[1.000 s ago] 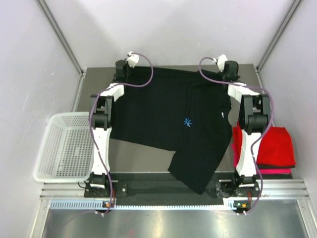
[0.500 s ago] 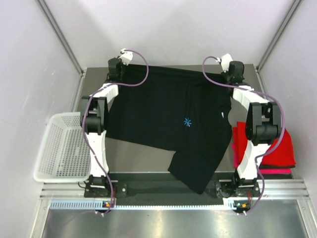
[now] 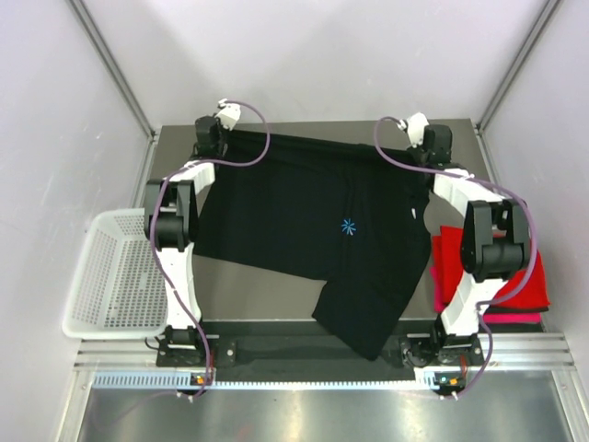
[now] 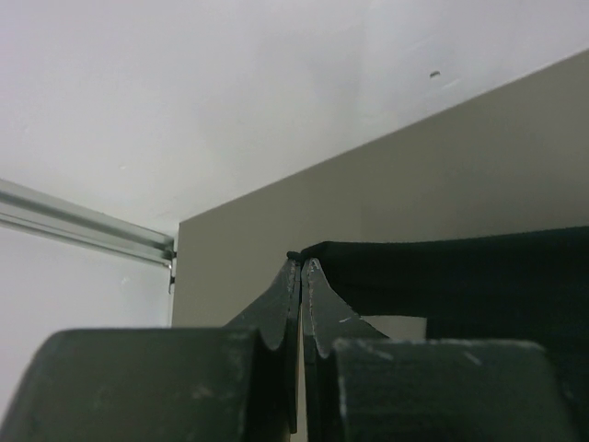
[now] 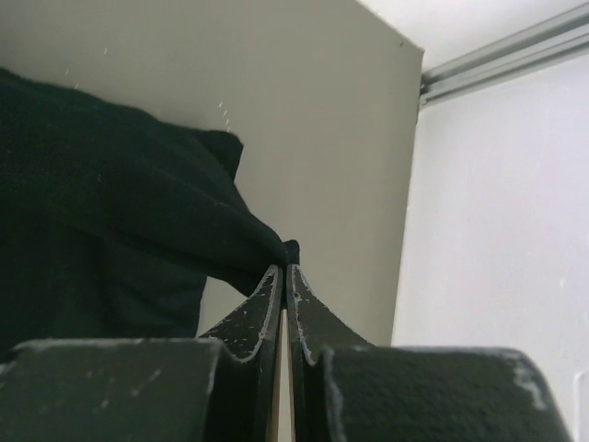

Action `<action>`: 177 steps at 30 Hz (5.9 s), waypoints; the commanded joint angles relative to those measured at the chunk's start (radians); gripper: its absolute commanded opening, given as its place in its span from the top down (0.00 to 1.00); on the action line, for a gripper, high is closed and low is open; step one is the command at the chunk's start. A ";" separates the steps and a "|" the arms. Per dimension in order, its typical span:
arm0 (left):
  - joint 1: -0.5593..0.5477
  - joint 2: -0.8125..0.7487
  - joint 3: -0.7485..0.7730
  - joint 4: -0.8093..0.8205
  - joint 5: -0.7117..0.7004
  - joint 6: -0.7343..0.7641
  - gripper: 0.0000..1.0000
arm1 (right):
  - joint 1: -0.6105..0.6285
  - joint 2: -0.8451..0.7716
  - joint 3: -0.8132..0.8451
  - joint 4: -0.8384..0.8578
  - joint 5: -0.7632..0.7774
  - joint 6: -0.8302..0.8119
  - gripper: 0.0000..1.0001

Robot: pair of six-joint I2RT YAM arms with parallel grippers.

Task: Fold and stack the t-shirts
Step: Fold the tshirt

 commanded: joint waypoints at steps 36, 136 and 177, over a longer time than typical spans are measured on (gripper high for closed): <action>0.042 -0.153 -0.360 0.089 -0.082 -0.019 1.00 | 0.060 -0.132 -0.267 -0.108 0.020 0.059 1.00; -0.042 -0.126 -0.197 -0.441 0.077 -0.284 0.73 | 0.010 0.293 0.386 -0.566 -0.569 0.042 0.64; -0.041 -0.356 -0.351 -0.468 0.065 -0.269 0.72 | 0.233 -0.262 -0.152 -0.682 -0.485 0.080 0.98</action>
